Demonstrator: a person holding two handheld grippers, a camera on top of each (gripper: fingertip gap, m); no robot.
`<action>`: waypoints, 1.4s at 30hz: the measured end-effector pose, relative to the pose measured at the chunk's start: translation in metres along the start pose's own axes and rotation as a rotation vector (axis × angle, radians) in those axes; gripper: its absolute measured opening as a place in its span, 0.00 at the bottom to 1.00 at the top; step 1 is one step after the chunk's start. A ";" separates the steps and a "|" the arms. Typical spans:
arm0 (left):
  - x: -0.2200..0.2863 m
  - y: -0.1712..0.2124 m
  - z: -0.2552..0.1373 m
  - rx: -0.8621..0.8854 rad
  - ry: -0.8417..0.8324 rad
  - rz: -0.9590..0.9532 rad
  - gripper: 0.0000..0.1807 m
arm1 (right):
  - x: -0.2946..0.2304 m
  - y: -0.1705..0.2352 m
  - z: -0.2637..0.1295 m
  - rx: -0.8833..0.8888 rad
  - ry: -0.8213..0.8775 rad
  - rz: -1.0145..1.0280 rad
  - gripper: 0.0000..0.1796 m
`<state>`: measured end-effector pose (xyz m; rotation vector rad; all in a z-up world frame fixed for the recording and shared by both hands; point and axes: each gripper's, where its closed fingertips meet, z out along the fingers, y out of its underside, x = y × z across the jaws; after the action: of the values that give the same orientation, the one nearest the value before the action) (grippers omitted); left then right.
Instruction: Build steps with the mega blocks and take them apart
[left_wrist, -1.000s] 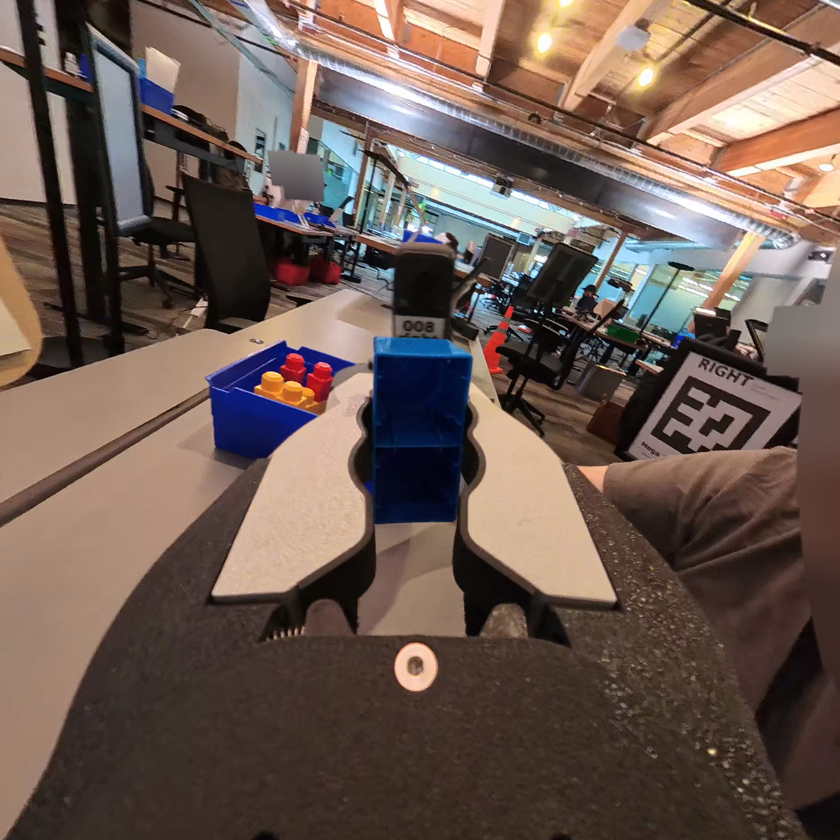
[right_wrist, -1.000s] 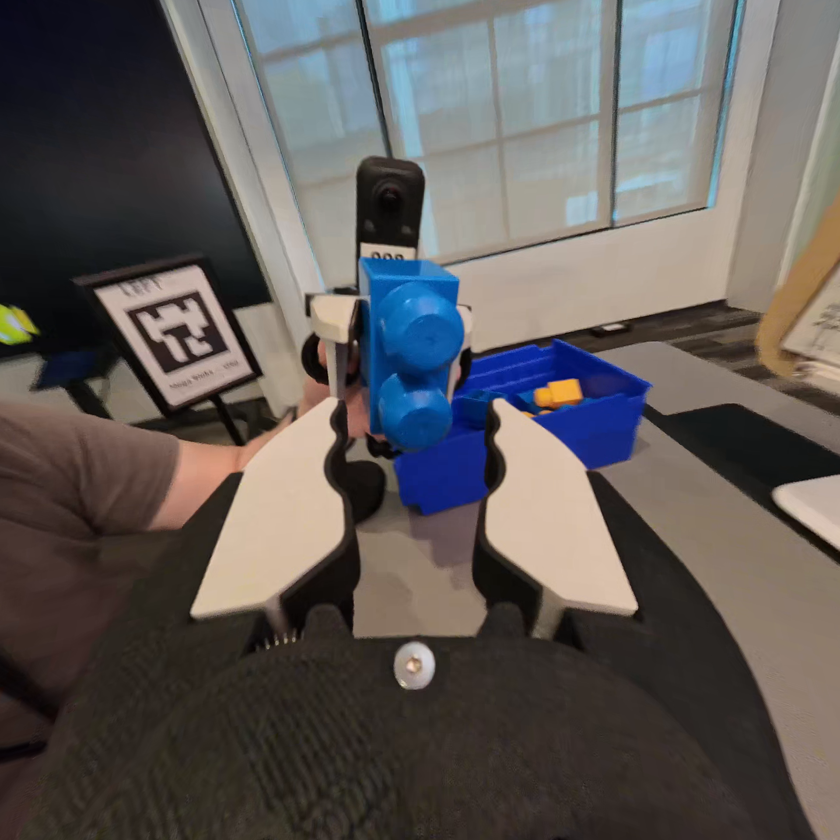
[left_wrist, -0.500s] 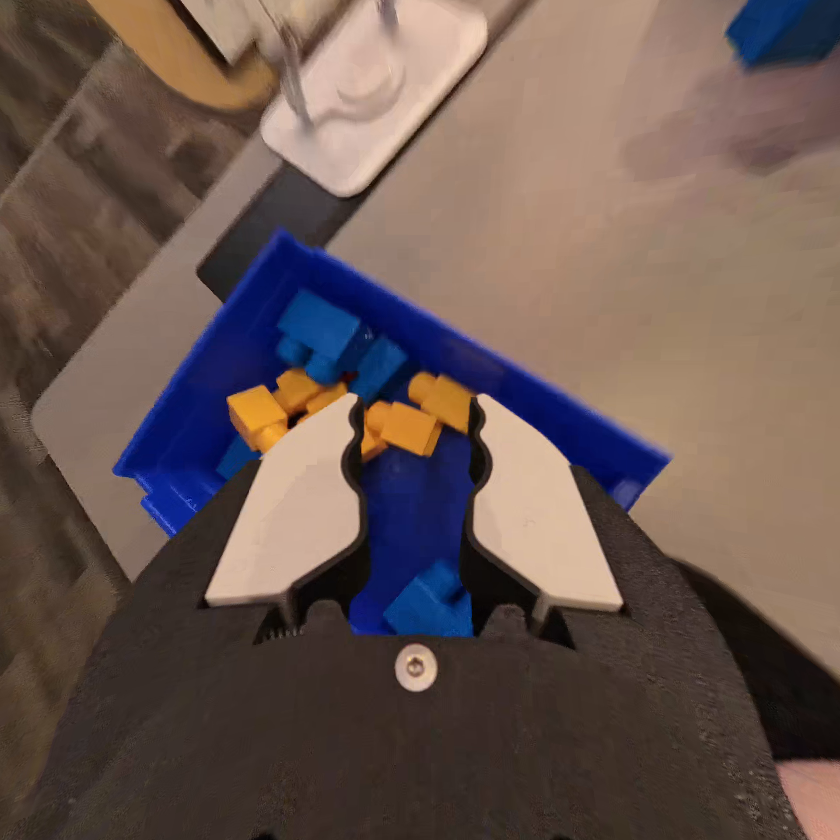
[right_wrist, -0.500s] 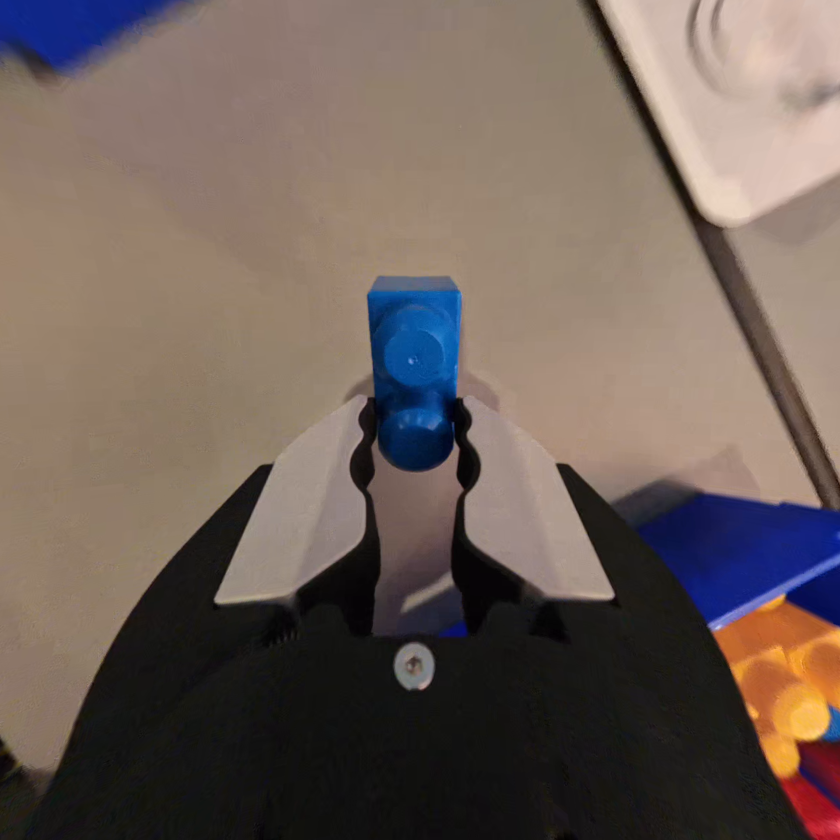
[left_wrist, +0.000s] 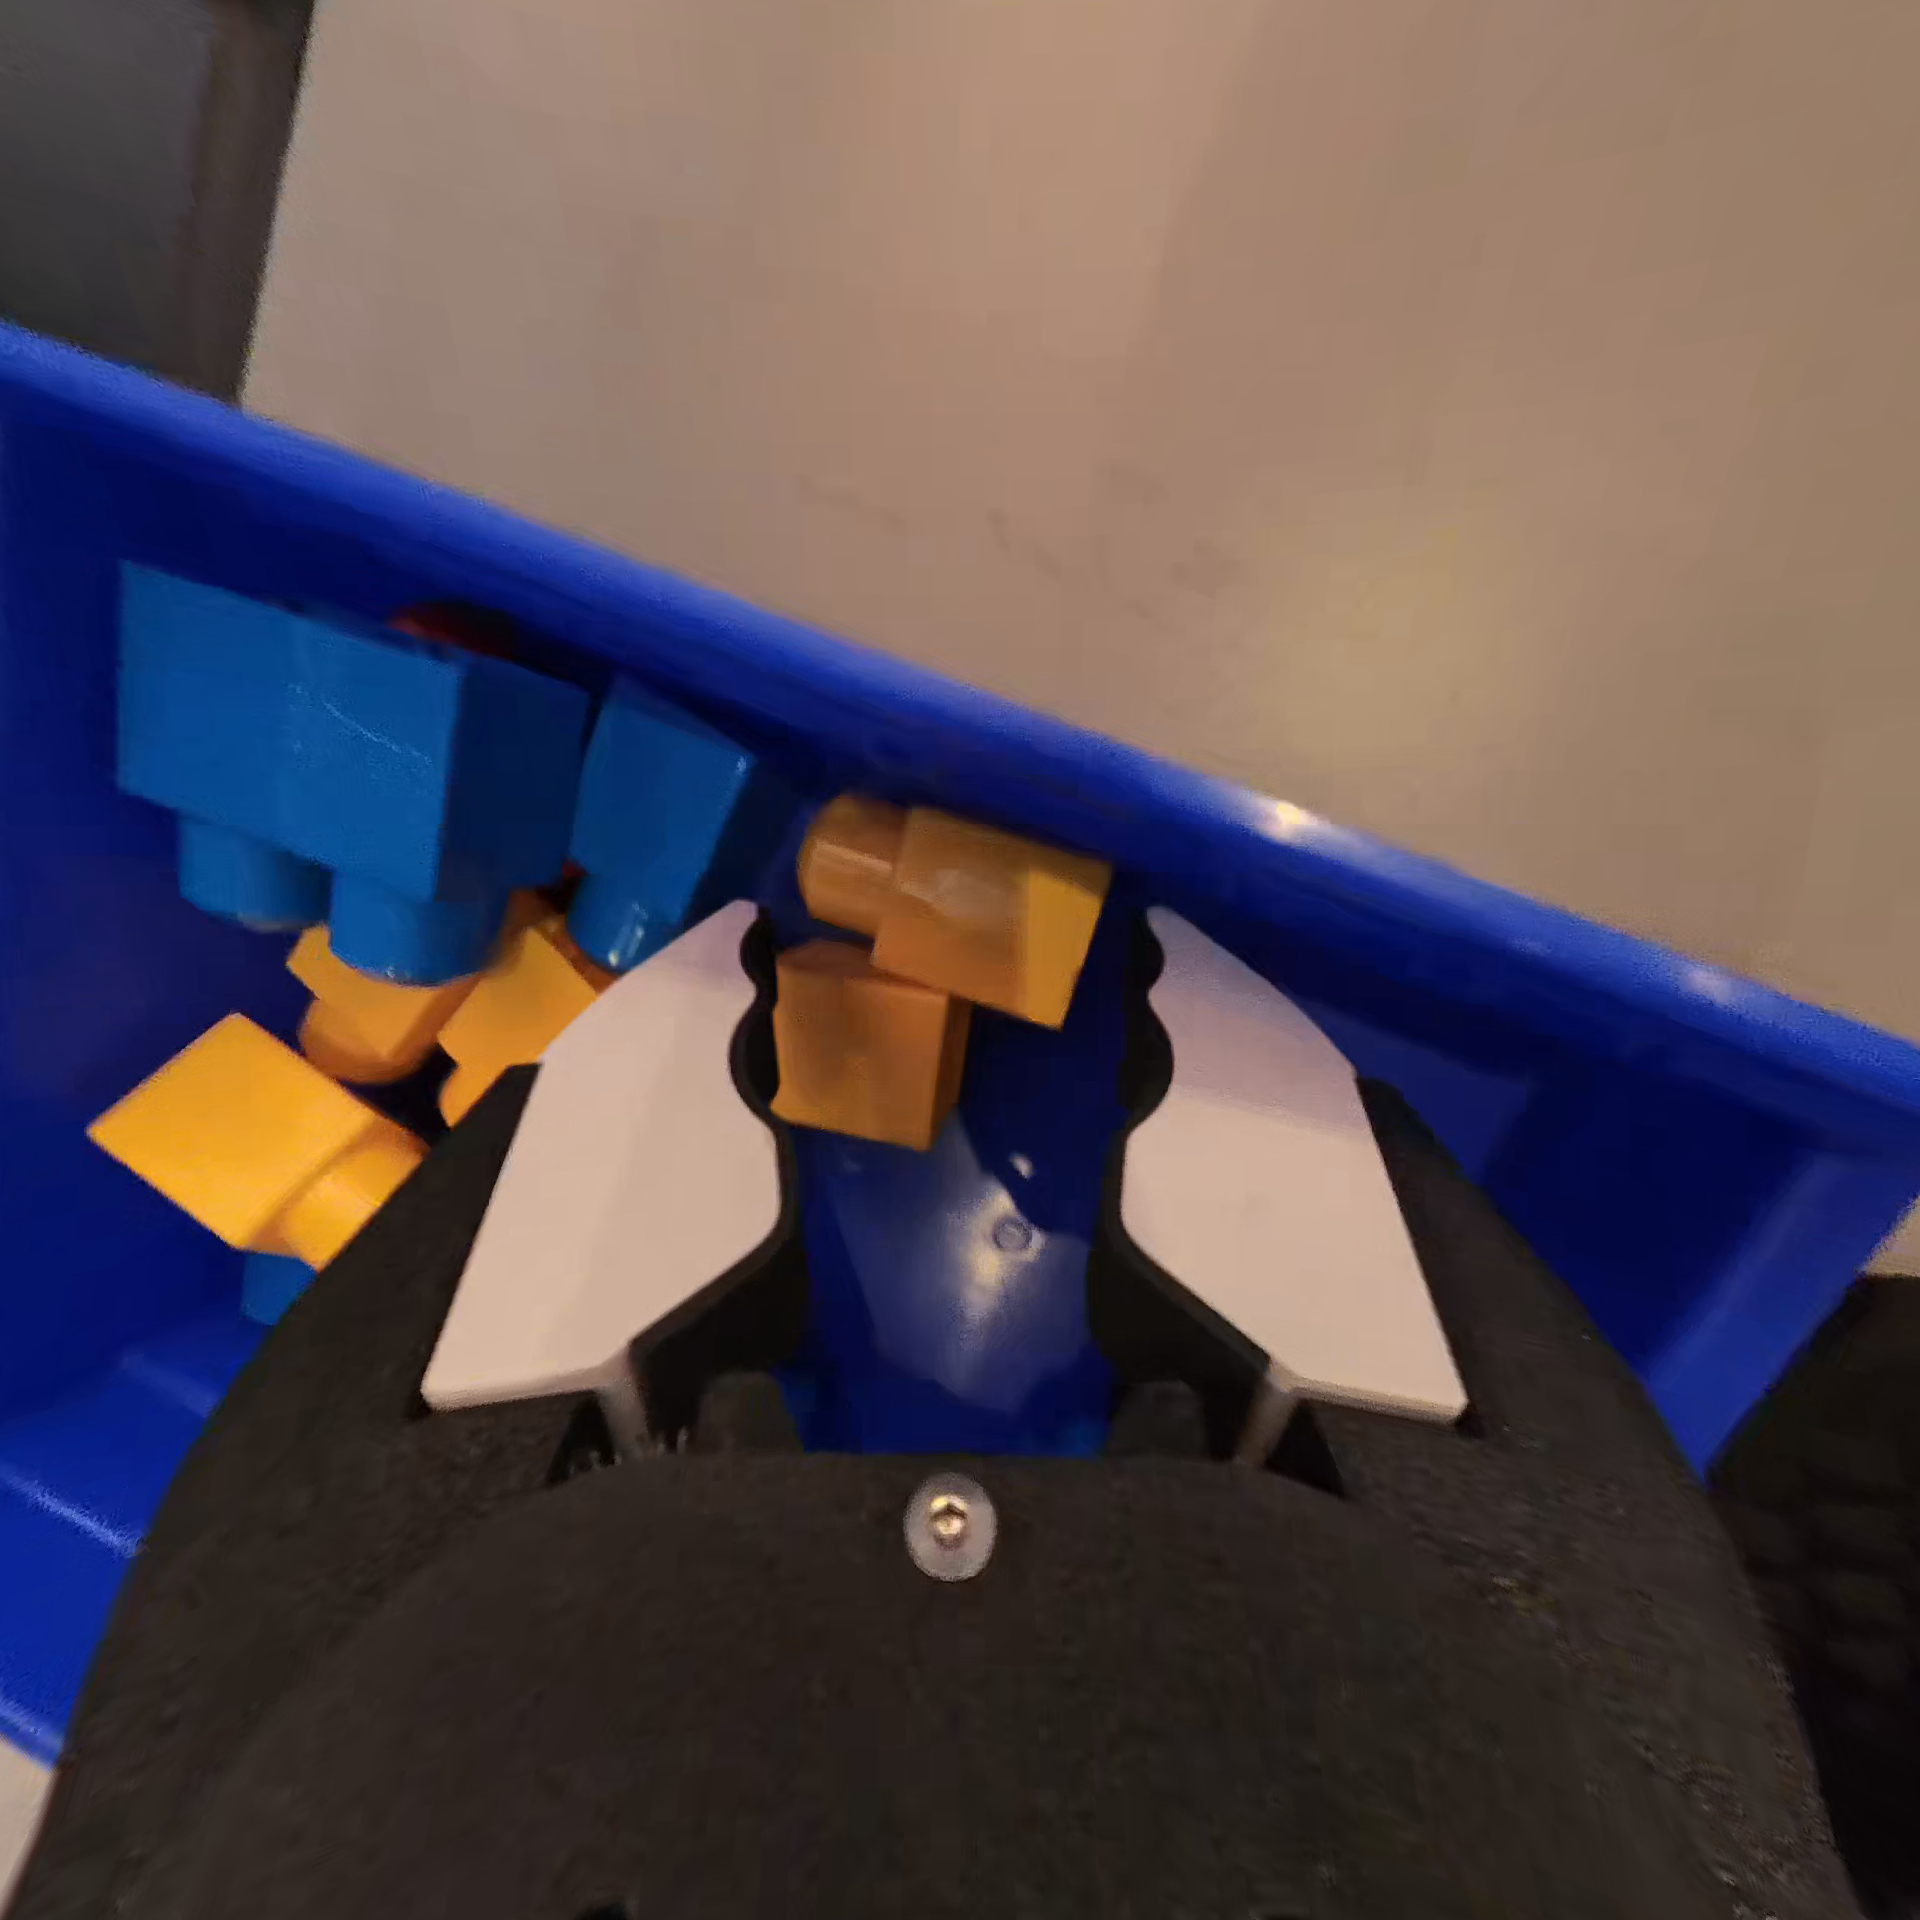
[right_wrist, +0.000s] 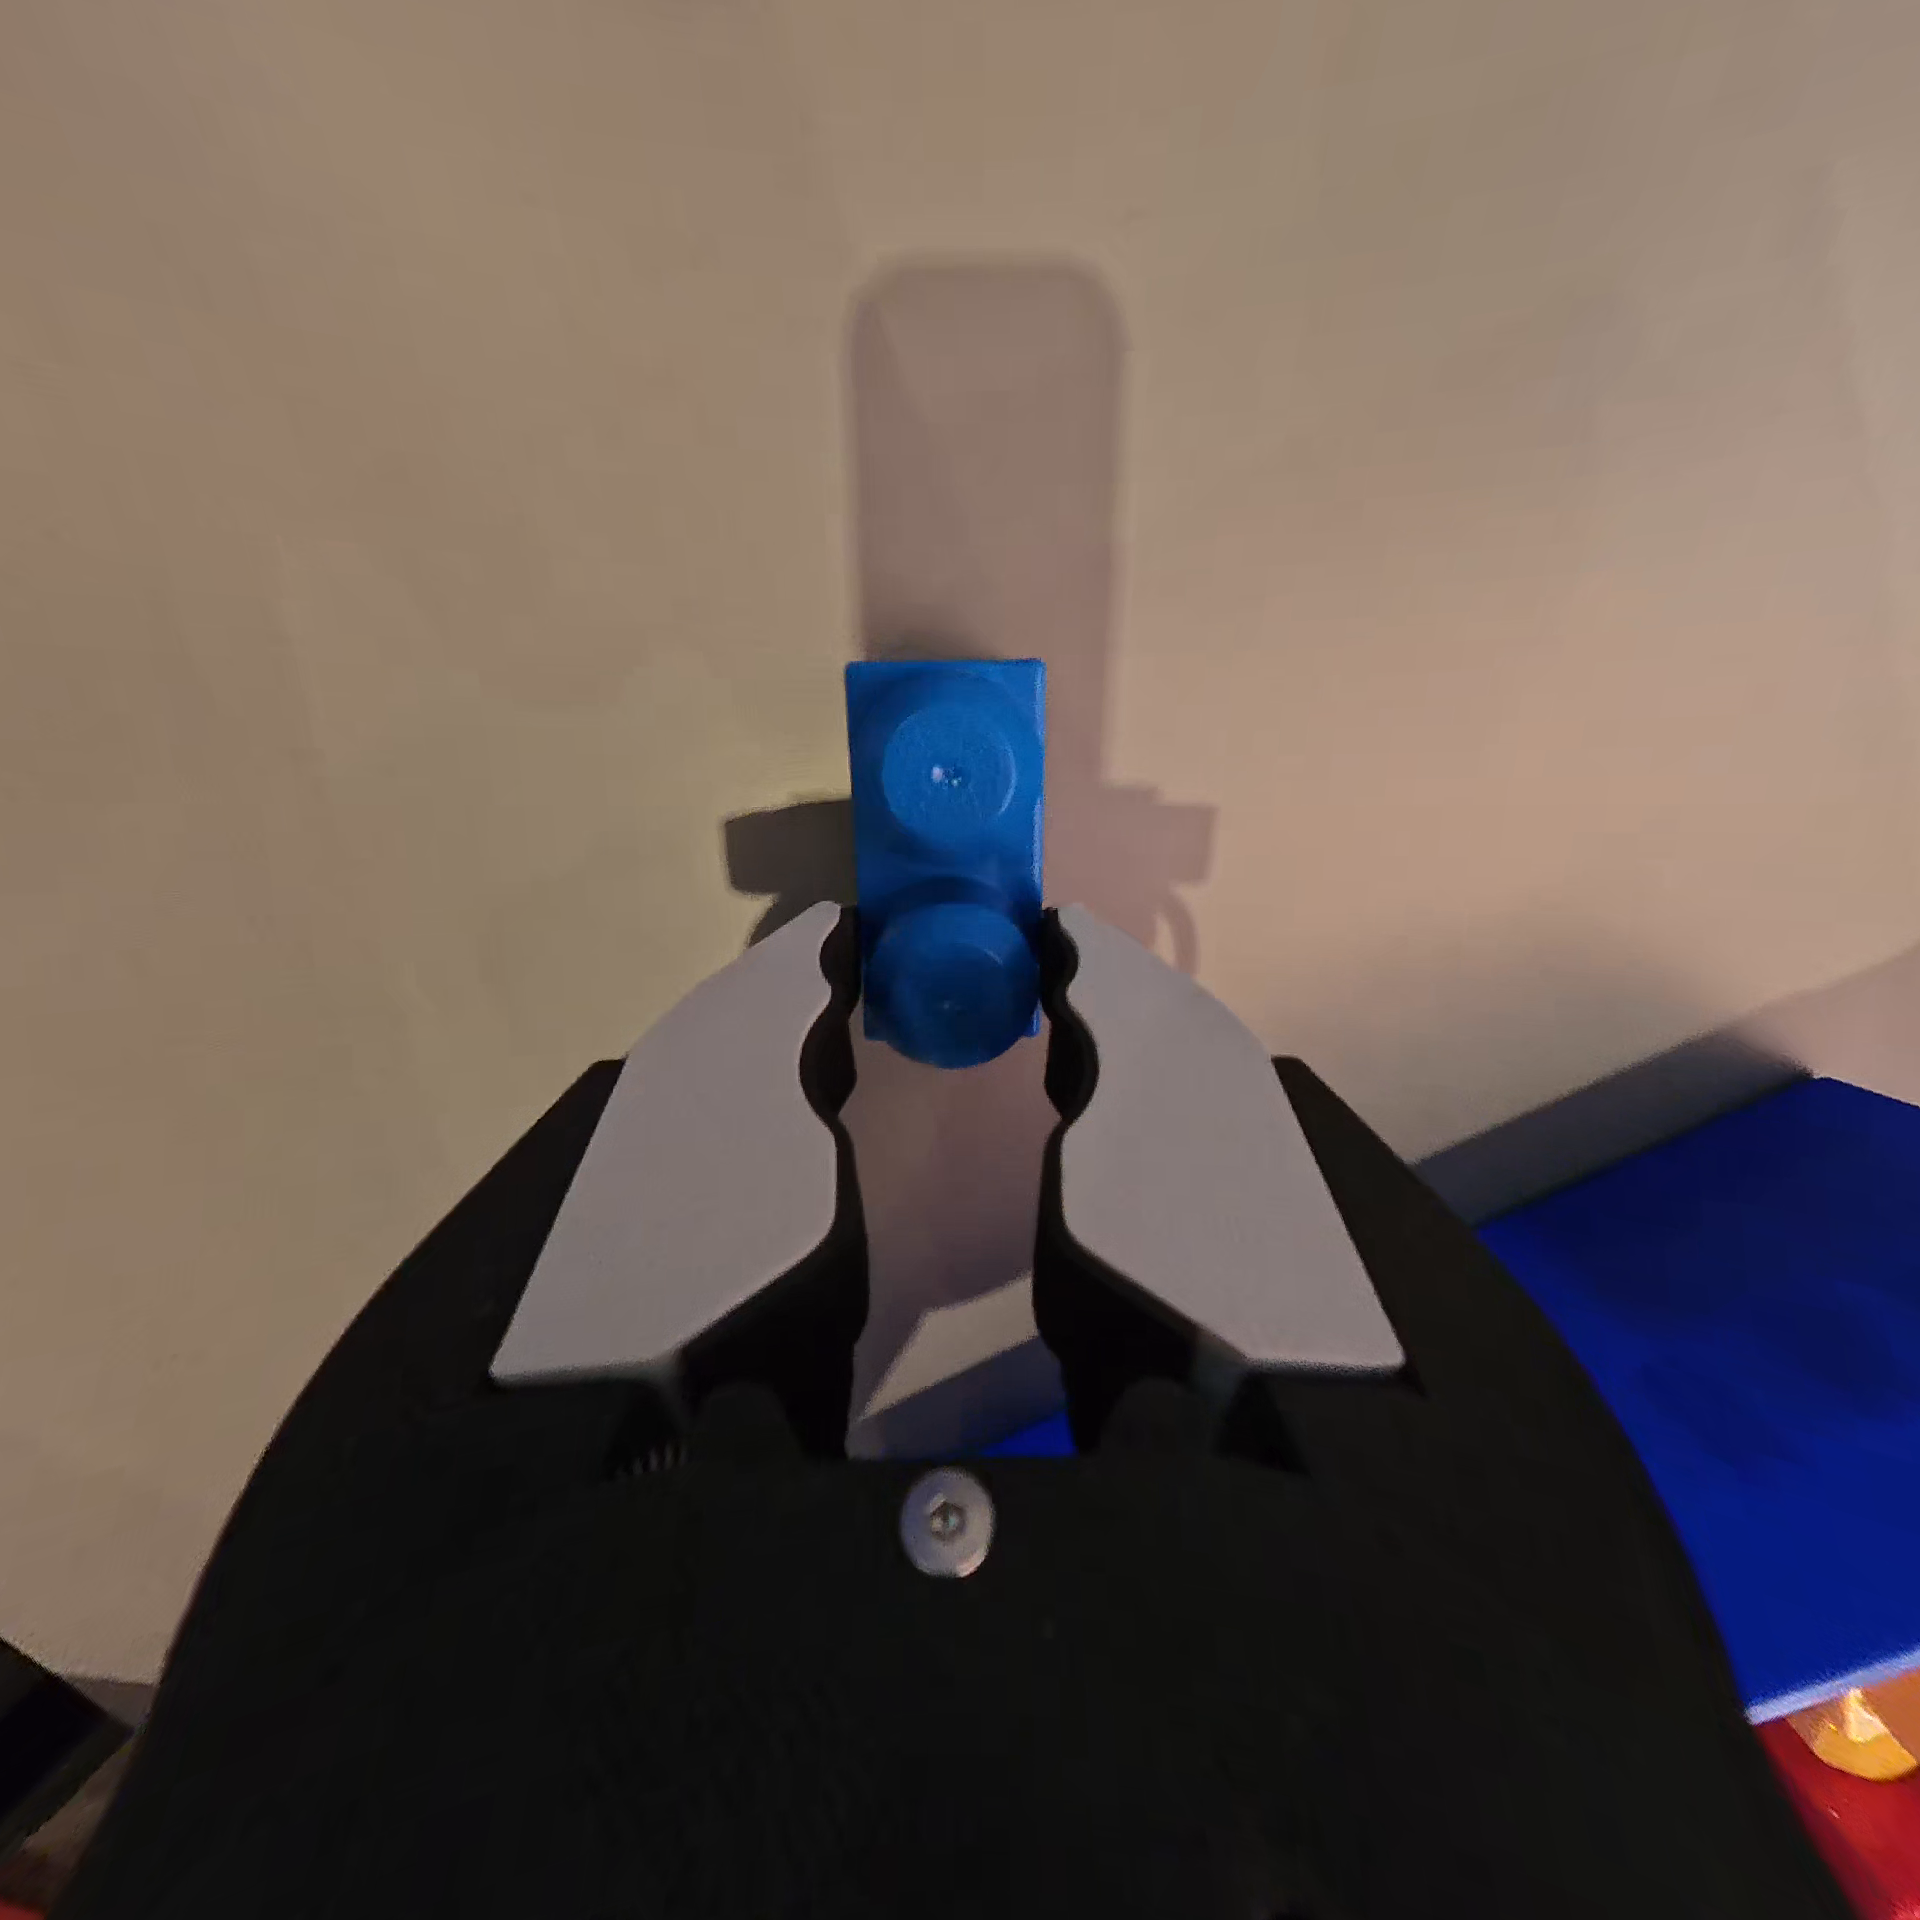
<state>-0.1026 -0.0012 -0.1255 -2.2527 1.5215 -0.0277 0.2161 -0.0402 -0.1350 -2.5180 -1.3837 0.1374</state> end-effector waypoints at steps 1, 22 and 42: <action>-0.001 -0.004 0.002 0.017 -0.011 0.021 0.36 | 0.000 0.000 0.000 0.002 -0.007 0.007 0.19; -0.013 -0.017 -0.059 0.140 -0.129 0.031 0.36 | -0.001 -0.029 -0.042 0.222 0.004 0.015 0.20; 0.141 -0.218 -0.064 0.559 -0.164 0.442 0.42 | -0.094 -0.102 -0.101 0.690 -0.800 0.253 0.22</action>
<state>0.1306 -0.0797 -0.0203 -1.4299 1.6383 -0.1187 0.1031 -0.0855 -0.0136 -2.0533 -0.9409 1.5098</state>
